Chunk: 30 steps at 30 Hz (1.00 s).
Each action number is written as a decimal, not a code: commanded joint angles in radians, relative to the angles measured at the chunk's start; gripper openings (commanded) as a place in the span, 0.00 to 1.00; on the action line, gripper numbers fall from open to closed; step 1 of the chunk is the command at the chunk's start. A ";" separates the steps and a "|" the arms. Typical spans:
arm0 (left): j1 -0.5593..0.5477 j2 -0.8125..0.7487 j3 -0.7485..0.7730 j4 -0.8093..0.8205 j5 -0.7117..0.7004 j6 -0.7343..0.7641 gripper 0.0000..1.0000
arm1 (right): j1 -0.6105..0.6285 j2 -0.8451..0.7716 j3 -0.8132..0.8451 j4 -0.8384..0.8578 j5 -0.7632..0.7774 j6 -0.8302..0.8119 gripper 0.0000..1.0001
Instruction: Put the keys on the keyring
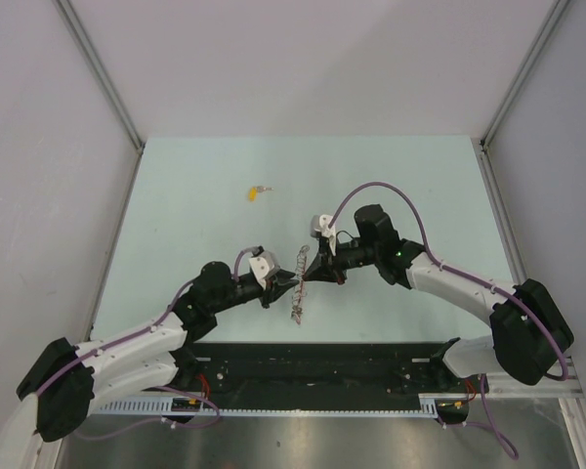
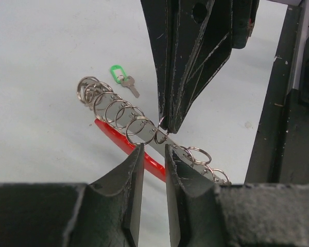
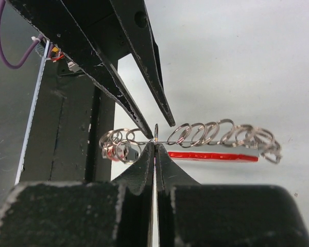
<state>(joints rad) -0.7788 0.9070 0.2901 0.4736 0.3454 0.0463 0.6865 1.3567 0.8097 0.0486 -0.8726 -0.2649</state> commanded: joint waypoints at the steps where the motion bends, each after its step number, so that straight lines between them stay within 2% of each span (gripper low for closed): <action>1: -0.007 -0.003 0.038 0.043 0.036 0.032 0.26 | 0.010 -0.024 0.046 0.017 -0.022 -0.016 0.00; 10: -0.007 -0.017 0.038 0.059 0.089 0.032 0.25 | 0.015 -0.025 0.046 0.008 -0.032 -0.027 0.00; 14: -0.007 0.000 0.043 0.056 0.130 0.029 0.17 | 0.016 -0.027 0.046 0.002 -0.040 -0.030 0.00; 17: -0.007 0.012 0.050 0.054 0.155 0.027 0.16 | 0.021 -0.028 0.046 -0.001 -0.043 -0.033 0.00; 20: -0.007 0.021 0.055 0.053 0.159 0.029 0.14 | 0.024 -0.028 0.045 -0.007 -0.046 -0.039 0.00; 26: -0.007 0.030 0.054 0.043 0.158 0.030 0.01 | 0.027 -0.022 0.054 -0.027 -0.036 -0.046 0.00; 28: -0.007 0.035 0.050 0.043 0.152 0.029 0.00 | 0.027 -0.025 0.057 -0.026 -0.029 -0.039 0.00; 29: -0.007 0.036 0.049 0.043 0.146 0.027 0.00 | 0.027 -0.028 0.055 -0.026 -0.014 -0.033 0.01; 30: -0.007 0.035 0.046 0.045 0.132 0.027 0.01 | 0.025 -0.030 0.057 -0.026 -0.005 -0.025 0.09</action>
<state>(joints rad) -0.7788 0.9356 0.3023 0.4911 0.4641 0.0528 0.7040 1.3556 0.8104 -0.0055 -0.8886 -0.3046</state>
